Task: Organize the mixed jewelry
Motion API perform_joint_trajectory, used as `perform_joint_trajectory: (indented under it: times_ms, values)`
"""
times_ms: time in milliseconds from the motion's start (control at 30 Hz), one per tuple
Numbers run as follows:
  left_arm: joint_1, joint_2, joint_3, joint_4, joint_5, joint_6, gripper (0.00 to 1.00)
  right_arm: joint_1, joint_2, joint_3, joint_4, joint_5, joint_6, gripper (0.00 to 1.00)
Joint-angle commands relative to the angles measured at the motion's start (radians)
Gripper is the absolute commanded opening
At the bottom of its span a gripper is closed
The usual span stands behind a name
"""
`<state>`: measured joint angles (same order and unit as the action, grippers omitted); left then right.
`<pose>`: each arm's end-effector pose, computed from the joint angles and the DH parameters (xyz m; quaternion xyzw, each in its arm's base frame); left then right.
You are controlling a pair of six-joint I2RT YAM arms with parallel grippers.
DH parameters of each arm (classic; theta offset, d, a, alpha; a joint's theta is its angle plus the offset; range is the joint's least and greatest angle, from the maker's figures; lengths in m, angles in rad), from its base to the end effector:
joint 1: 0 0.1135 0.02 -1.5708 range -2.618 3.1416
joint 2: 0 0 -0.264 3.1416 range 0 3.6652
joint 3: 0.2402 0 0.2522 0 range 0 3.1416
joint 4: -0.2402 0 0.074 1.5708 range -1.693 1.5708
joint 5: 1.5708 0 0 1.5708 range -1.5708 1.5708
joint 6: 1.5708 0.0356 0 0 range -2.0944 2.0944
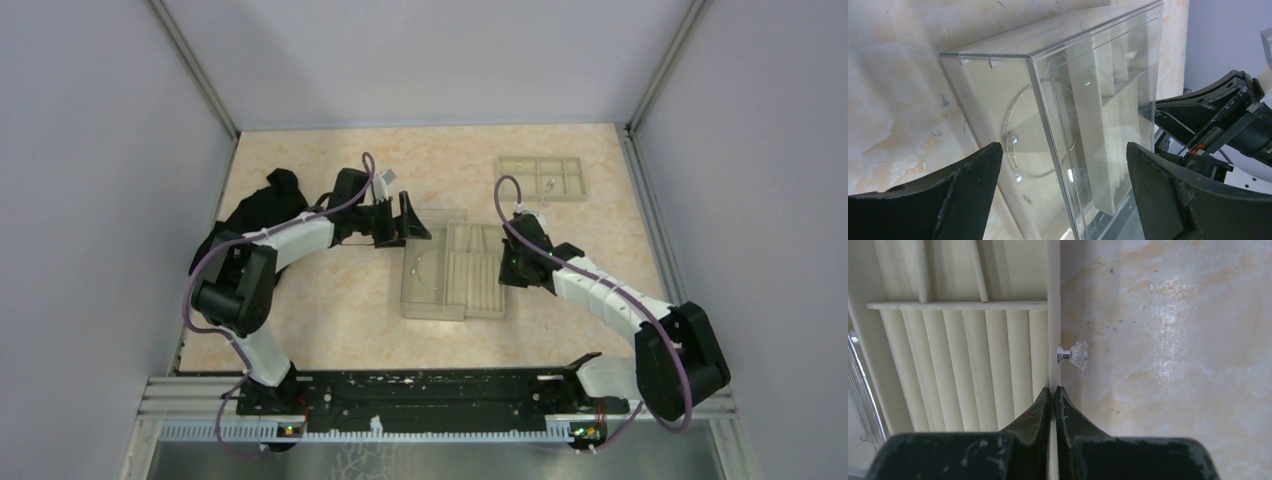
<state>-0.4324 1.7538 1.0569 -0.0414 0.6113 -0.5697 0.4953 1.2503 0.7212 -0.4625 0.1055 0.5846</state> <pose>0.3280 -0.1739 0.1924 0.0616 0.8785 -0.4266 0.2060 0.2116 0.1100 0.2006 0.0578 0.9554 0.1033 0.2706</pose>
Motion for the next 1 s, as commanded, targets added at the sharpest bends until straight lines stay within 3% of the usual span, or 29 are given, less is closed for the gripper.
perform_joint_trajectory:
  times_ms: [0, 333, 667, 733, 800, 967]
  values:
    - [-0.03, -0.027, -0.023, 0.034, 0.05, -0.035, 0.99, 0.049, 0.012, 0.086, 0.103, -0.074, 0.073, 0.0]
    - [-0.036, -0.022, -0.022, 0.034, 0.057, -0.032, 0.99, 0.124, 0.033, 0.166, 0.108, -0.034, 0.023, 0.0]
    - [-0.045, -0.025, -0.018, 0.034, 0.052, -0.032, 0.99, 0.141, 0.112, 0.169, 0.207, -0.165, 0.095, 0.0]
    - [-0.044, -0.031, -0.018, 0.034, 0.049, -0.031, 0.99, 0.141, 0.11, 0.174, 0.186, -0.157, 0.086, 0.19]
    - [-0.043, -0.037, -0.016, 0.034, 0.044, -0.028, 0.99, 0.139, 0.095, 0.175, 0.156, -0.123, 0.072, 0.3]
    - [-0.045, -0.057, -0.003, 0.006, 0.025, -0.003, 0.99, 0.105, 0.016, 0.145, 0.116, -0.065, 0.045, 0.36]
